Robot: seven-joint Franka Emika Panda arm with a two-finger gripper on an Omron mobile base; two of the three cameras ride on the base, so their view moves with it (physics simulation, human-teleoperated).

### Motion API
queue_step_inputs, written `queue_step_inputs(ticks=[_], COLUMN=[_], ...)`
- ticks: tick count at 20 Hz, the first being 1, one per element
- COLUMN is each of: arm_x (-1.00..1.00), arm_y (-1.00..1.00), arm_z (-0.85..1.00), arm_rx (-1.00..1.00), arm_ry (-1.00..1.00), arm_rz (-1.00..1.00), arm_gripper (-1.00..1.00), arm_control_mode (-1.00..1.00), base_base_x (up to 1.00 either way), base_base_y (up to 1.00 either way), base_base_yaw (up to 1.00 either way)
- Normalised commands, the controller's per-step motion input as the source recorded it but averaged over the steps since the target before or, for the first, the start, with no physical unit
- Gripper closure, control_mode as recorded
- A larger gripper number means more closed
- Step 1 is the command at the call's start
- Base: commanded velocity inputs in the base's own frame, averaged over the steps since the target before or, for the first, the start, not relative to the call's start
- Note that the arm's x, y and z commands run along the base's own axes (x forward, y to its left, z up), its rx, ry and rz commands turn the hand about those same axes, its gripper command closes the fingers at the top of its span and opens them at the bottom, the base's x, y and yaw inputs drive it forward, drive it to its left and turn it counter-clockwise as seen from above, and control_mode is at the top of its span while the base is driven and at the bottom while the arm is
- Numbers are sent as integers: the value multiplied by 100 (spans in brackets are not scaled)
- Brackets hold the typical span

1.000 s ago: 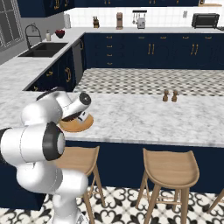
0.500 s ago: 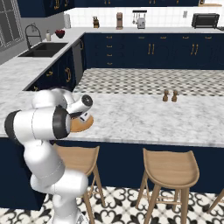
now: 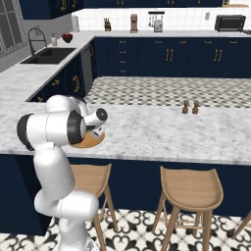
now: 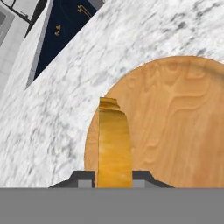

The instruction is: Start the toaster. Once the lever pops up, take the bread to the plate on the dining counter.

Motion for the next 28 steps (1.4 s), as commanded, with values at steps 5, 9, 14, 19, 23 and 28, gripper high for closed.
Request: queue_step_inputs(ticks=[5,9,14,19,23,28], arm_x=[17,-2,-18,-19,0,-1], arm_y=[2,1,0,0,0,0], arm_z=[-19,-2,5,34,25,31], arm_rx=[0,0,0,-8,-16,-17], arm_ry=[0,0,-7,-5,27,53], arm_rz=[1,4,4,0,-1,0], arm_gripper=[-100,-100,-100,-100,-100,-100], arm_control_mode=[-100,-100,-100,-100,-100,-100], base_base_x=[0,0,0,0,0,0], base_base_y=[0,0,0,0,0,0], base_base_yaw=[0,0,0,0,0,0])
